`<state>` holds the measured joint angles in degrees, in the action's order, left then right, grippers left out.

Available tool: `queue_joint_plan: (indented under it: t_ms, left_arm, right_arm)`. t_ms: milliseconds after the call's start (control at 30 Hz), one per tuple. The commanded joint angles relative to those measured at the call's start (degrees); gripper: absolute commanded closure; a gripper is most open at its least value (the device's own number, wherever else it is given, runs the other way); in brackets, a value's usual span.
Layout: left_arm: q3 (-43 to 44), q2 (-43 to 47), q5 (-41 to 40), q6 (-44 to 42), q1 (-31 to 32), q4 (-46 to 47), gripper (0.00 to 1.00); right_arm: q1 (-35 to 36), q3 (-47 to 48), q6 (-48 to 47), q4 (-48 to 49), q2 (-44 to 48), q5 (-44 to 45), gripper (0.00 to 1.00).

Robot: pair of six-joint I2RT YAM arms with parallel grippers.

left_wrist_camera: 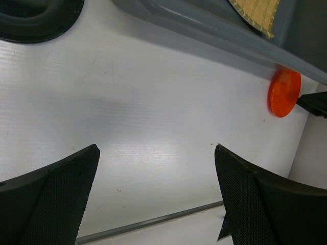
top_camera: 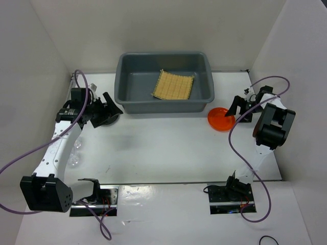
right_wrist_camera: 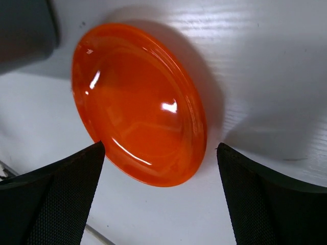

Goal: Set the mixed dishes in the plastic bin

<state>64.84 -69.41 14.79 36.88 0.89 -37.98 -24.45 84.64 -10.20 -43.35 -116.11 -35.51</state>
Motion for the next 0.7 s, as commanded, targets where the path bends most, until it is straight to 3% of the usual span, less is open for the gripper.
queue_joint_plan:
  t_ms: [0,200,267,300,400,500,533,667]
  left_arm:
    - [-1.6,3.7,2.3,1.9,-0.4,-0.6,0.00]
    - [-3.5,6.2,2.8,3.0,-0.4,-1.8,0.00]
    - [-5.1,6.8,2.8,3.5,-0.4,-1.8,0.00]
    - [-5.1,7.4,2.8,3.5,-0.4,-1.8,0.00]
    - [-5.6,8.0,3.4,3.5,-0.4,-1.8,0.00]
    - [-5.1,7.4,4.5,3.5,-0.4,-1.8,0.00]
    - [-5.1,7.4,4.5,3.5,-0.4,-1.8,0.00]
    - [-3.8,6.0,5.7,3.5,-0.4,-1.2,0.00]
  right_arm:
    - [-1.3,-2.3,-4.4,0.0,-1.5,-1.9,0.06]
    - [-1.3,-3.4,-5.0,4.0,-3.3,0.2,0.08]
    - [-1.3,-3.4,-5.5,3.4,-4.7,-0.8,0.14]
    - [-1.3,-3.4,-5.5,2.8,-6.0,-1.6,0.24]
    - [-1.3,-5.3,-3.3,3.6,-7.6,-5.0,0.31]
    - [-1.3,-6.9,-0.3,7.0,-8.9,-6.4,0.52]
    - [-1.3,-6.9,0.3,7.8,-9.0,-6.9,0.72]
    - [-2.0,-6.9,1.4,8.3,-9.0,-6.2,0.99]
